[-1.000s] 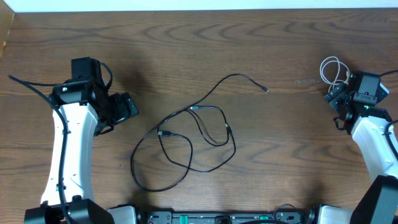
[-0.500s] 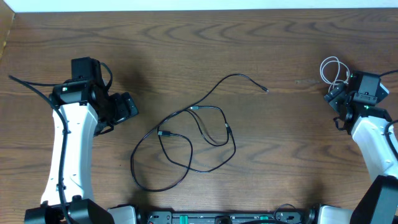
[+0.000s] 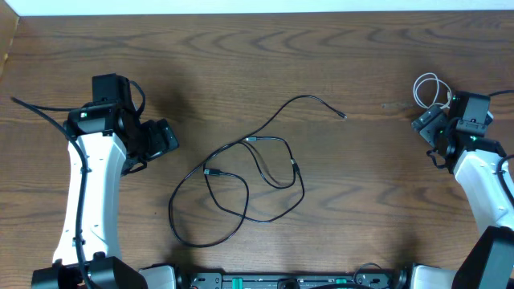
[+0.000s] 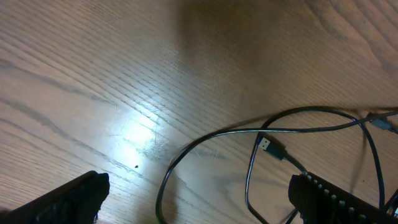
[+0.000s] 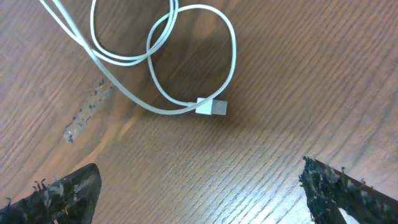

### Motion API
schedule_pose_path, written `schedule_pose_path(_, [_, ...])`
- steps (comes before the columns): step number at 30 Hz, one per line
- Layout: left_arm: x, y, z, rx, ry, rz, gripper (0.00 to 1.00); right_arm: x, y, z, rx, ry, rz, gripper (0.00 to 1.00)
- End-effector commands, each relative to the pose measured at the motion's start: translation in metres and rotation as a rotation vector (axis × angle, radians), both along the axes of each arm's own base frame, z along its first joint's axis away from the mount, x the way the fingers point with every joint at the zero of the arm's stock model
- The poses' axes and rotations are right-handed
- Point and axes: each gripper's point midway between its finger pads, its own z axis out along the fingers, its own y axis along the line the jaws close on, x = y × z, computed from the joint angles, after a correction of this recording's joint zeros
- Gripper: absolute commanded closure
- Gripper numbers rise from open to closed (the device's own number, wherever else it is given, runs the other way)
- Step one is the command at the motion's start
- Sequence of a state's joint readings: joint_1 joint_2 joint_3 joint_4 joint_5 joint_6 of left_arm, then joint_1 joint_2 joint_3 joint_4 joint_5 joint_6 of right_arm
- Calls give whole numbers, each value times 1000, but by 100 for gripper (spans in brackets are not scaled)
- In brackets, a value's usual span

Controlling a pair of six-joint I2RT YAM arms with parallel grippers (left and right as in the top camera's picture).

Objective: Untangle cables
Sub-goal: 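Release the white cable and move the right gripper left toward the black cables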

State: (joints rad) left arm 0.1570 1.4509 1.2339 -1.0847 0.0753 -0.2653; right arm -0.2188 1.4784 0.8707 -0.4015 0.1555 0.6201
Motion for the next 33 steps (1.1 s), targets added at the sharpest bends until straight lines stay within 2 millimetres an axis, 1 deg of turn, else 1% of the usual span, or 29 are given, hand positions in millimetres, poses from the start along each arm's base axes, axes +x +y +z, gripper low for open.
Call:
schedule_pose_path(1, [2,3,7,11,-20,12,2,5,0,4,6,-8,11,1])
schedule_pose_path(3, [2,3,7,11,-20,11,2,5,7,2,37,-11,31,1])
schedule_pose_path(4, [2,3,7,11,-20,11,2,7,18,1,95,-19,68,1])
schedule_pose_path(5, [2,3,7,11,-20,12,2,9,25,1,130,-26,90,1])
schedule_pose_path(6, [2,3,7,11,-20,11,2,9,47,0,236,-33,154,1])
schedule_pose_path(7, [2,3,7,11,-20,12,2,7,54,-1,270,-24,170,1])
schedule_pose_path(13, [2,3,7,11,-20,11,2,-2,56,-6,284,16,165,1])
schedule_pose_path(16, [2,3,7,11,-20,11,2,-2,59,-6,302,13,175,2])
schedule_pose_path(19, [2,3,7,11,-20,12,2,-1,67,-5,331,8,198,1])
schedule_pose_path(29, [2,3,7,11,-20,12,2,0,78,-5,332,13,228,1])
schedule_pose_path(33, [2,3,7,11,-20,11,2,1,86,-5,331,17,252,1])
